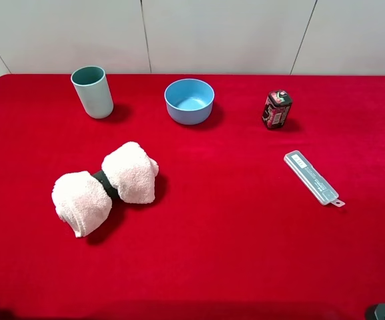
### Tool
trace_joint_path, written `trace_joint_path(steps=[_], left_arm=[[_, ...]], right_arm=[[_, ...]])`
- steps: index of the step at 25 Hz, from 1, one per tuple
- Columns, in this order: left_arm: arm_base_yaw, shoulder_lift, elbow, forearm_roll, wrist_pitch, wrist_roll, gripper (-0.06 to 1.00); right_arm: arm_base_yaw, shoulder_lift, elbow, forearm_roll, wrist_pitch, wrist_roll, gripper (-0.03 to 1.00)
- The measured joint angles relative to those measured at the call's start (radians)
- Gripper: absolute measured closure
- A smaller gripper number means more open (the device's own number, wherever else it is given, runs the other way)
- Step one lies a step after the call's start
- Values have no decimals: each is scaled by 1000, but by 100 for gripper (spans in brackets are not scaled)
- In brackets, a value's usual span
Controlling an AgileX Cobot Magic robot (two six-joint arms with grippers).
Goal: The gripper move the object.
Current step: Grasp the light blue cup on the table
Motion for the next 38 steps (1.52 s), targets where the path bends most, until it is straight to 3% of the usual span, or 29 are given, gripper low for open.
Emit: trace_joint_path(steps=[8,15,30,38], left_arm=[[0,288,-127,0,-3,1,-2],[0,550,-249,0,-19,63,-2],[0,1029,-655,0,-24,68,-1],[0,1226,-806,-16,-22,121,0]], right_arm=[[0,0,0,0,0,0,27],[0,0,0,0,0,0,27],[0,0,0,0,0,0,27],[0,0,0,0,0,0,27]])
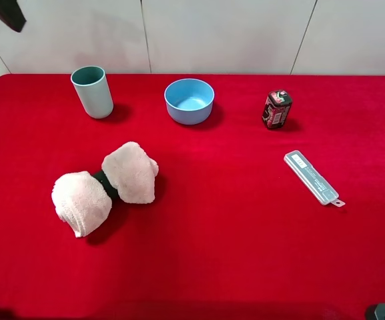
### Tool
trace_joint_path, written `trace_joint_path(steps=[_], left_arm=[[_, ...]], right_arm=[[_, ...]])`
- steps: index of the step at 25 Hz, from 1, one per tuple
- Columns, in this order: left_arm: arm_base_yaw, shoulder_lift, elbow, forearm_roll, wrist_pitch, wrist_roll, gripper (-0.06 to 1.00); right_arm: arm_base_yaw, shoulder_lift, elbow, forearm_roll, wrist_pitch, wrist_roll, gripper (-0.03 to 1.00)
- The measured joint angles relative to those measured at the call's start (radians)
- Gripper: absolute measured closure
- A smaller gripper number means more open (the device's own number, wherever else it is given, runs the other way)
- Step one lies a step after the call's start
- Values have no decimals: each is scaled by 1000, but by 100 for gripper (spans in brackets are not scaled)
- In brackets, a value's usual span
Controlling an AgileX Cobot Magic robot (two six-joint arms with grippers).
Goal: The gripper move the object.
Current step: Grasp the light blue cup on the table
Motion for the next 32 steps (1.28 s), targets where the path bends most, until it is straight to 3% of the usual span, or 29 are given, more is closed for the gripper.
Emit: trace_joint_path(steps=[8,32], left_arm=[[0,164,-38,-84,-10,73,0],[0,437,-174,-95,-77,138,2]], right_arm=[[0,0,0,0,0,0,27],[0,0,0,0,0,0,27]])
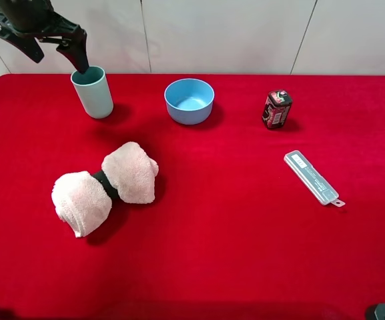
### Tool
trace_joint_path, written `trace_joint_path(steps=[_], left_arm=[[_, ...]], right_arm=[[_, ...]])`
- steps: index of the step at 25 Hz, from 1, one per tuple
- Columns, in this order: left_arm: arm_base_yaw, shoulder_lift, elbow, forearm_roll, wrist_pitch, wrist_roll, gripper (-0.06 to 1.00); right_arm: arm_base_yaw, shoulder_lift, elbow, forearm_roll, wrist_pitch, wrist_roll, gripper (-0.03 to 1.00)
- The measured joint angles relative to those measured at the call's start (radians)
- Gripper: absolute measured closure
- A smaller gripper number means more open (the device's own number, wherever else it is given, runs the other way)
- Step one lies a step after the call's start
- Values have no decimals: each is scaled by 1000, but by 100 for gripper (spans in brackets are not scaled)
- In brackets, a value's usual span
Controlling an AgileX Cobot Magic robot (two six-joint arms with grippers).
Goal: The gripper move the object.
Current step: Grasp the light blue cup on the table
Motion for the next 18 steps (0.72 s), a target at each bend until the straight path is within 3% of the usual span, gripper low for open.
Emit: trace_joint_path(steps=[8,18], left_arm=[[-12,42,-4,-40,-82,51,3],[-117,147,-62,-53,-109,80,3]], right_arm=[[0,0,0,0,0,0,27],[0,0,0,0,0,0,27]])
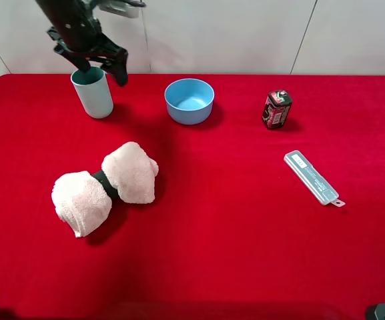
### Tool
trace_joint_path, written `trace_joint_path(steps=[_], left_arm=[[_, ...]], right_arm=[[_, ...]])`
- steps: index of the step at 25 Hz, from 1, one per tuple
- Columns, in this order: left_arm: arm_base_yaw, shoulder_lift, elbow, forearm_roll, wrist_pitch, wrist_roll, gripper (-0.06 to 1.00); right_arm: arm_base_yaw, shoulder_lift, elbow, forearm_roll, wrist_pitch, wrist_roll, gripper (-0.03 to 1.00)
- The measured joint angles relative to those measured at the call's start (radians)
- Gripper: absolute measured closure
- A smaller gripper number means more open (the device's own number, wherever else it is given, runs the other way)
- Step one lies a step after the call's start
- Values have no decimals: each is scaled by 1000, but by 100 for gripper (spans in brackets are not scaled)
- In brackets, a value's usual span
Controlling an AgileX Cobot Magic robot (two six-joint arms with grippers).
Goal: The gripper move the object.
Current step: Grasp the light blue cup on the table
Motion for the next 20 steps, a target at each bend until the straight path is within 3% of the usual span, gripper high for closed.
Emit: trace_joint_path(steps=[20], left_arm=[[-13,136,-9,12,-55,2,4]], right_arm=[[0,0,0,0,0,0,27]])
